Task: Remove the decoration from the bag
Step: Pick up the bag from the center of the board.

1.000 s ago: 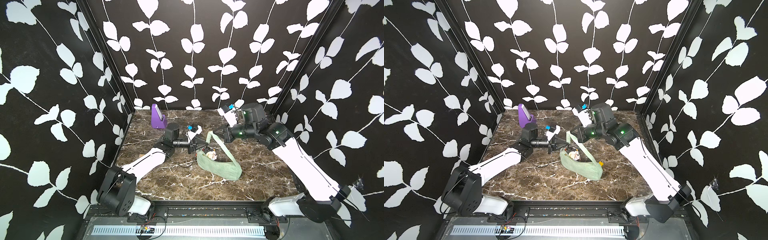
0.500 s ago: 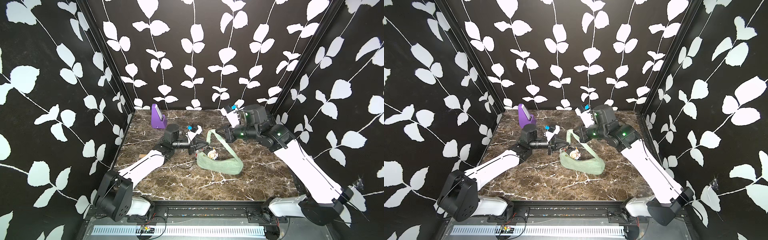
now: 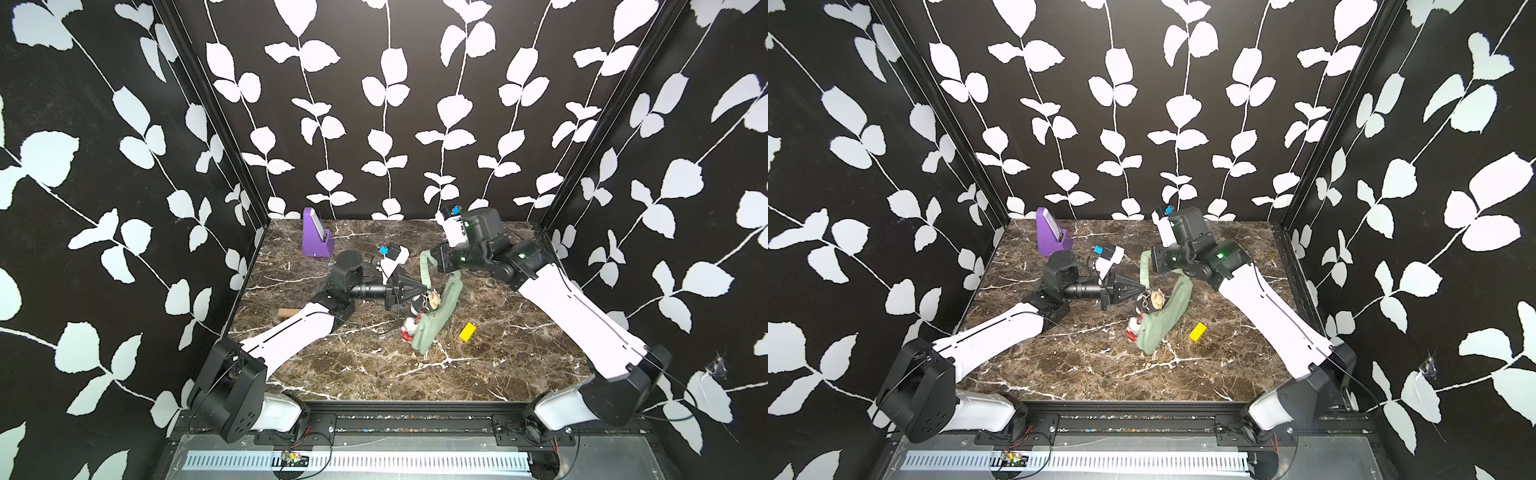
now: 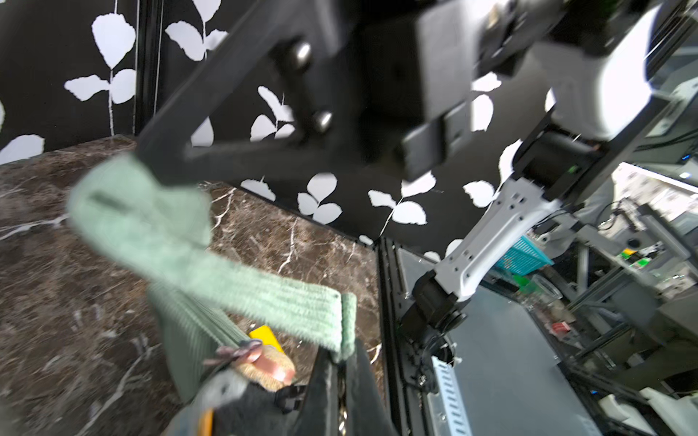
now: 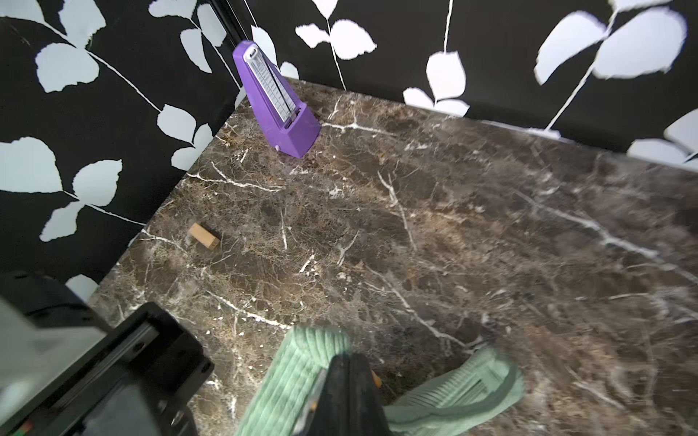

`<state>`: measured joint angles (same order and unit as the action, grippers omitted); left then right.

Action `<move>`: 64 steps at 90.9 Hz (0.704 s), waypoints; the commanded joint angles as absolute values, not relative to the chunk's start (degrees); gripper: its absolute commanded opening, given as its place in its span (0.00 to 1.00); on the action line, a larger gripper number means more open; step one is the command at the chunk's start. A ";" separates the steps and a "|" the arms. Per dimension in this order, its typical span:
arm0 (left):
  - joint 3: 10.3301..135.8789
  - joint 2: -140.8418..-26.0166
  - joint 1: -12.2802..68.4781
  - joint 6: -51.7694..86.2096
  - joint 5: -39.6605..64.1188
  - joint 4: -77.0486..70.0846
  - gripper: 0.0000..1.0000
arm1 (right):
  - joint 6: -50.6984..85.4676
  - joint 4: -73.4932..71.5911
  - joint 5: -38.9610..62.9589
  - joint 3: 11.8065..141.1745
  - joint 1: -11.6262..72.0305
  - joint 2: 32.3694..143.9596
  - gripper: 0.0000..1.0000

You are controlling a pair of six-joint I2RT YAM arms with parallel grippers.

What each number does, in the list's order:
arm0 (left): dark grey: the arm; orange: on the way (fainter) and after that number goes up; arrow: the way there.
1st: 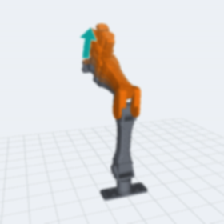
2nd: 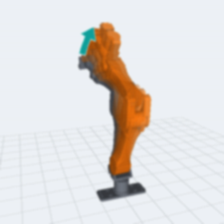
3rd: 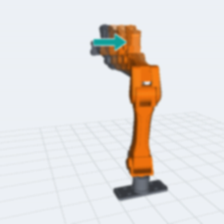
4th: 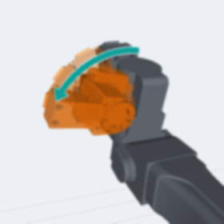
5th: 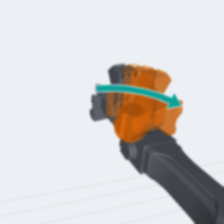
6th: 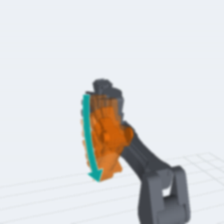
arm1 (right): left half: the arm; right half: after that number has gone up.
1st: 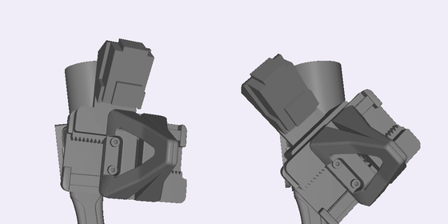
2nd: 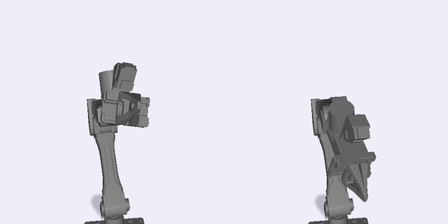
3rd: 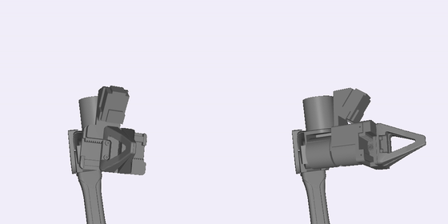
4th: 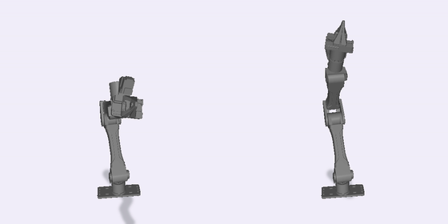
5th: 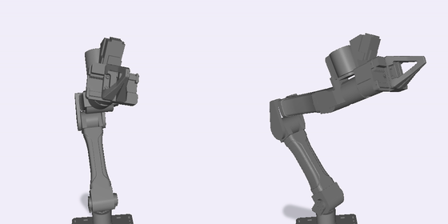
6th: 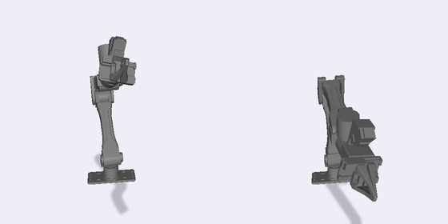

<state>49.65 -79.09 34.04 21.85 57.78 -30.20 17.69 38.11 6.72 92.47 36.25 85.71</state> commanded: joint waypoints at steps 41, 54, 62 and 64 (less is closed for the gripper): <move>55.32 -79.10 34.32 21.48 61.04 -28.91 0.00 | 20.30 11.97 25.50 65.25 27.31 69.19 0.39; 58.72 -79.74 34.28 15.71 61.07 -23.66 0.00 | 15.67 6.04 31.82 58.45 27.14 65.08 0.35; 61.30 -80.25 34.20 11.81 62.44 -20.25 0.00 | 11.77 5.20 33.26 56.50 27.07 63.76 0.32; 62.26 -80.36 34.15 10.36 62.85 -18.64 0.00 | 10.63 5.30 33.60 56.31 27.14 63.56 0.32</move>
<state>57.95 -80.38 34.04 18.06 59.90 -24.01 16.91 11.88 28.42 57.91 27.31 65.04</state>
